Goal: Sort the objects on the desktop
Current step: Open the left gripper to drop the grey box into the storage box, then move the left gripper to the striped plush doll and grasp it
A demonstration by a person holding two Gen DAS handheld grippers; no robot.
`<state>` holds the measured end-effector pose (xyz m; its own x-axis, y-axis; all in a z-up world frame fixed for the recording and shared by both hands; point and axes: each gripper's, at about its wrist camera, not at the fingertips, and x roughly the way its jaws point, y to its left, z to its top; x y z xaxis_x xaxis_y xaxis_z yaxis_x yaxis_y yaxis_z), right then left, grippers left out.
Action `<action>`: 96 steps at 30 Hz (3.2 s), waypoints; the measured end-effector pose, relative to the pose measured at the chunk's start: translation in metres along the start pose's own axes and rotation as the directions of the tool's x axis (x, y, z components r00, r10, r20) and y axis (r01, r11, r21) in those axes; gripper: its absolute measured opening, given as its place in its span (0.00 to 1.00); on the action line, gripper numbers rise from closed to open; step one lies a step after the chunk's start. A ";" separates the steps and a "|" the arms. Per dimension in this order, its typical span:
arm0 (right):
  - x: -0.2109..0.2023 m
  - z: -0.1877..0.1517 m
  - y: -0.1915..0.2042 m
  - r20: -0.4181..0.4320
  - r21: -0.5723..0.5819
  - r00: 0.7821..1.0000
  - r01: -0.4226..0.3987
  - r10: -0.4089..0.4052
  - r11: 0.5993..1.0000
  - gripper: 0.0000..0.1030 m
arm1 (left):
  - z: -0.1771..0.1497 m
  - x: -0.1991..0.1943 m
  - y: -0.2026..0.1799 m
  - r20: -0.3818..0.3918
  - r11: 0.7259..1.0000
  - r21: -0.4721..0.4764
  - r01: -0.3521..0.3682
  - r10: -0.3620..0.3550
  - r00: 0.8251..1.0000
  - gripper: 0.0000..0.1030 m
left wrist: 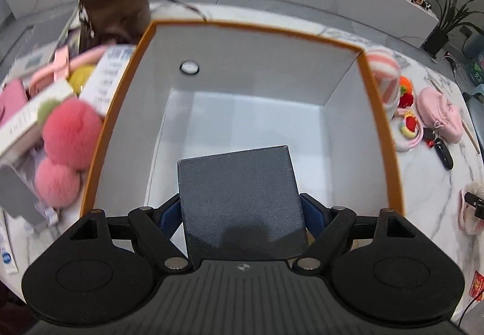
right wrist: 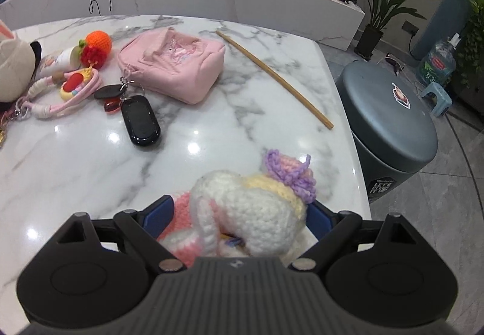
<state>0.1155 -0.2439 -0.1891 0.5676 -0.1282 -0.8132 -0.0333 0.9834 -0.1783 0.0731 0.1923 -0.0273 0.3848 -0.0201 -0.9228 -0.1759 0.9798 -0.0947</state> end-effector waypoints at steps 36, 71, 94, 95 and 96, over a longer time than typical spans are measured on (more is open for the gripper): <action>-0.001 0.001 0.003 -0.012 -0.020 1.000 -0.008 0.007 1.000 0.89 | -0.002 -0.054 -0.119 0.249 0.974 0.218 0.061 -0.116 0.961 1.00; 0.004 0.004 -0.012 -0.010 0.031 0.997 -0.070 0.071 0.997 0.89 | 0.071 0.064 -0.208 0.110 0.875 0.426 -0.231 0.203 0.973 1.00; 0.003 0.006 -0.014 0.002 0.036 0.997 -0.076 0.076 0.996 0.89 | 0.064 0.078 -0.245 0.193 0.697 0.632 -0.339 0.282 0.940 1.00; 0.003 0.006 -0.013 0.001 0.033 0.997 -0.077 0.077 0.996 0.89 | 0.063 0.078 -0.245 0.152 0.718 0.630 -0.295 0.259 0.954 1.00; 0.003 0.007 -0.012 0.000 0.030 0.997 -0.078 0.078 0.997 0.89 | 0.061 0.077 -0.245 0.126 0.732 0.630 -0.259 0.233 0.964 1.00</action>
<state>0.1230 -0.2555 -0.1857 0.5636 -0.0513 -0.8244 -0.0530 0.9938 -0.0981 0.2012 -0.0374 -0.0519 0.4439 0.2337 -0.8651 0.3421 0.8481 0.4047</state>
